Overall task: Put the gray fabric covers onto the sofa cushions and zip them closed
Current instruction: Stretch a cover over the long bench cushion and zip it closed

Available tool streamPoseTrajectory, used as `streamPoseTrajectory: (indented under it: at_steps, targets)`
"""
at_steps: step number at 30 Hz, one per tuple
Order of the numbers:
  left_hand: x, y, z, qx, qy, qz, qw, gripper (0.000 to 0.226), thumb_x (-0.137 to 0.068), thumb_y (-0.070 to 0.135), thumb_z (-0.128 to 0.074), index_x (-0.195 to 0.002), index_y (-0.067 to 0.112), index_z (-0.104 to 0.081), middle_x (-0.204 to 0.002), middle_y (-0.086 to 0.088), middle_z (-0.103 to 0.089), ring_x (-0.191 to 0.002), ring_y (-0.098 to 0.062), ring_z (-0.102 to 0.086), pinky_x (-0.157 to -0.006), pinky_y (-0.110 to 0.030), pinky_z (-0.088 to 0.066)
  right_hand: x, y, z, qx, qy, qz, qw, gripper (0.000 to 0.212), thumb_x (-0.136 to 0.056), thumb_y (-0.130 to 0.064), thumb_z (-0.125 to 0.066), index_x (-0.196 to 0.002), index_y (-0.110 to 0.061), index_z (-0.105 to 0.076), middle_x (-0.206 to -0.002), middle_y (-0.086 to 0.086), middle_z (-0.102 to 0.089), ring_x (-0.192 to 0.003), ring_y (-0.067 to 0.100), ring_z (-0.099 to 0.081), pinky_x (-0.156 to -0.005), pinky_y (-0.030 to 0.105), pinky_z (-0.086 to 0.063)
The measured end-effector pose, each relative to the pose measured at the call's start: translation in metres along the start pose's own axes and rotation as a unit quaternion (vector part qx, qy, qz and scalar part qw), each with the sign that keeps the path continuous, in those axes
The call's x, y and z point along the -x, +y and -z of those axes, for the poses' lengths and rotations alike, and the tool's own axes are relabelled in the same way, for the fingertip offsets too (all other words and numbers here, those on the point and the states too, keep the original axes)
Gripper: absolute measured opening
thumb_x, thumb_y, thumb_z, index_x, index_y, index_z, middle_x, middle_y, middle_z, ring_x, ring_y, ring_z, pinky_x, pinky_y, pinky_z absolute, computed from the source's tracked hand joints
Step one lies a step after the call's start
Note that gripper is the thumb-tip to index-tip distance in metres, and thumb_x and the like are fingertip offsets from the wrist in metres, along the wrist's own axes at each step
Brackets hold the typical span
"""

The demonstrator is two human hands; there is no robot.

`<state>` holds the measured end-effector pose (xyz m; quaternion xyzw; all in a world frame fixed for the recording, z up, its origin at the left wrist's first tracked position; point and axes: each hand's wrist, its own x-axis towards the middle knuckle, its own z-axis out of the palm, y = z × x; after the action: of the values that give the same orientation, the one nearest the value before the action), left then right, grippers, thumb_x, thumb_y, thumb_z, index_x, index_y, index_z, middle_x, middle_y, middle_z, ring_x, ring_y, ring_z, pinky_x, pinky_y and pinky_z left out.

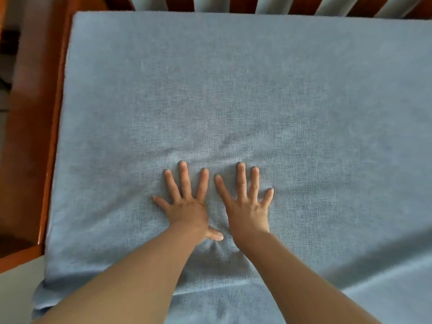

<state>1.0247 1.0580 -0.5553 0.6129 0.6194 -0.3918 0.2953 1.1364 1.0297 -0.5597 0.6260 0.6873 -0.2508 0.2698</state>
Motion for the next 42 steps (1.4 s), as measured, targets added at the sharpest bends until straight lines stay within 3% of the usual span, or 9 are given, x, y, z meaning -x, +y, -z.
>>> streamPoseTrajectory:
  at_steps: [6, 10, 13, 16, 20, 25, 28, 34, 42]
  targets:
    - [-0.005, -0.005, -0.001, 0.007, 0.003, -0.039, 0.999, 0.15, -0.052, 0.076, -0.07, -0.118, 0.027, 0.055, -0.117, -0.02, 0.065, -0.117, -0.05, 0.049, -0.1, -0.075, -0.007, -0.003, -0.005, 0.003, -0.001, -0.001, -0.033, 0.999, 0.121, -0.081, -0.036, -0.069, -0.133, -0.039, 0.04, -0.137, 0.014, 0.052, -0.13, 0.043, 0.039, -0.108, 0.069, -0.006]
    - [-0.006, -0.011, -0.002, -0.006, 0.021, -0.077, 0.997, 0.15, -0.051, 0.077, -0.07, -0.121, 0.027, 0.053, -0.12, -0.02, 0.063, -0.121, -0.05, 0.046, -0.099, -0.076, -0.007, 0.001, -0.014, 0.005, 0.002, 0.029, -0.077, 0.997, 0.116, -0.082, -0.031, -0.068, -0.136, -0.045, 0.033, -0.144, 0.008, 0.045, -0.137, 0.038, 0.03, -0.109, 0.062, -0.017]
    - [-0.007, -0.019, -0.003, -0.018, 0.039, -0.104, 0.994, 0.15, -0.05, 0.077, -0.071, -0.125, 0.029, 0.05, -0.126, -0.02, 0.06, -0.124, -0.048, 0.044, -0.1, -0.075, -0.004, 0.015, -0.026, -0.002, -0.1, 0.057, -0.129, 0.985, 0.104, -0.085, -0.021, -0.065, -0.143, -0.047, 0.018, -0.15, 0.001, 0.036, -0.141, 0.033, 0.024, -0.111, 0.057, -0.018]
    - [-0.009, -0.039, -0.006, -0.049, 0.072, -0.151, 0.985, 0.143, -0.054, 0.078, -0.068, -0.132, 0.033, 0.043, -0.133, -0.017, 0.056, -0.128, -0.043, 0.042, -0.104, -0.069, 0.002, 0.038, -0.052, -0.025, -0.24, 0.112, -0.184, 0.947, 0.081, -0.092, -0.025, -0.054, -0.147, -0.044, 0.003, -0.155, -0.004, 0.024, -0.142, 0.027, 0.02, -0.115, 0.055, -0.008]
    - [-0.003, -0.078, -0.014, -0.114, 0.12, -0.212, 0.963, 0.125, -0.067, 0.073, -0.063, -0.14, 0.037, 0.032, -0.145, -0.007, 0.045, -0.137, -0.035, 0.033, -0.11, -0.062, -0.003, 0.077, -0.096, -0.065, -0.297, 0.143, -0.224, 0.917, 0.067, -0.094, -0.019, -0.032, -0.149, -0.04, 0.002, -0.156, -0.006, 0.021, -0.143, 0.024, 0.02, -0.117, 0.046, 0.0]
    - [0.025, -0.115, -0.048, -0.07, 0.123, -0.248, 0.958, 0.076, -0.094, 0.042, -0.047, -0.148, 0.043, 0.007, -0.153, 0.007, 0.03, -0.143, -0.023, 0.022, -0.114, -0.056, -0.013, 0.113, -0.147, -0.092, -0.319, 0.129, -0.231, 0.91, 0.064, -0.098, -0.04, -0.034, -0.151, -0.032, 0.002, -0.157, -0.001, 0.021, -0.144, 0.023, 0.019, -0.118, 0.041, 0.003]
    - [0.051, -0.148, -0.089, -0.049, 0.105, -0.288, 0.951, 0.062, -0.096, 0.05, -0.035, -0.149, 0.042, -0.004, -0.156, 0.01, 0.022, -0.145, -0.018, 0.016, -0.116, -0.052, -0.008, 0.132, -0.184, -0.101, -0.352, 0.118, -0.203, 0.906, 0.067, -0.095, -0.045, -0.039, -0.151, -0.033, -0.004, -0.157, -0.001, 0.02, -0.144, 0.022, 0.018, -0.118, 0.039, -0.001]
    - [0.079, -0.224, -0.167, -0.162, 0.193, -0.348, 0.903, 0.08, -0.09, 0.057, -0.045, -0.147, 0.043, 0.008, -0.154, 0.009, 0.028, -0.144, -0.016, 0.02, -0.114, -0.055, -0.004, 0.155, -0.257, -0.142, -0.352, 0.167, -0.188, 0.901, 0.084, -0.089, -0.049, -0.051, -0.15, -0.034, 0.004, -0.154, 0.003, 0.029, -0.142, 0.027, 0.025, -0.118, 0.038, -0.004]
    - [0.047, -0.26, -0.199, -0.195, 0.313, -0.388, 0.845, 0.065, -0.097, 0.051, -0.03, -0.146, 0.044, 0.012, -0.152, 0.01, 0.033, -0.141, -0.014, 0.027, -0.113, -0.054, 0.007, 0.138, -0.286, -0.174, -0.315, 0.264, -0.244, 0.878, 0.079, -0.09, -0.052, -0.042, -0.148, -0.037, 0.01, -0.154, 0.002, 0.028, -0.141, 0.024, 0.026, -0.117, 0.037, 0.009]
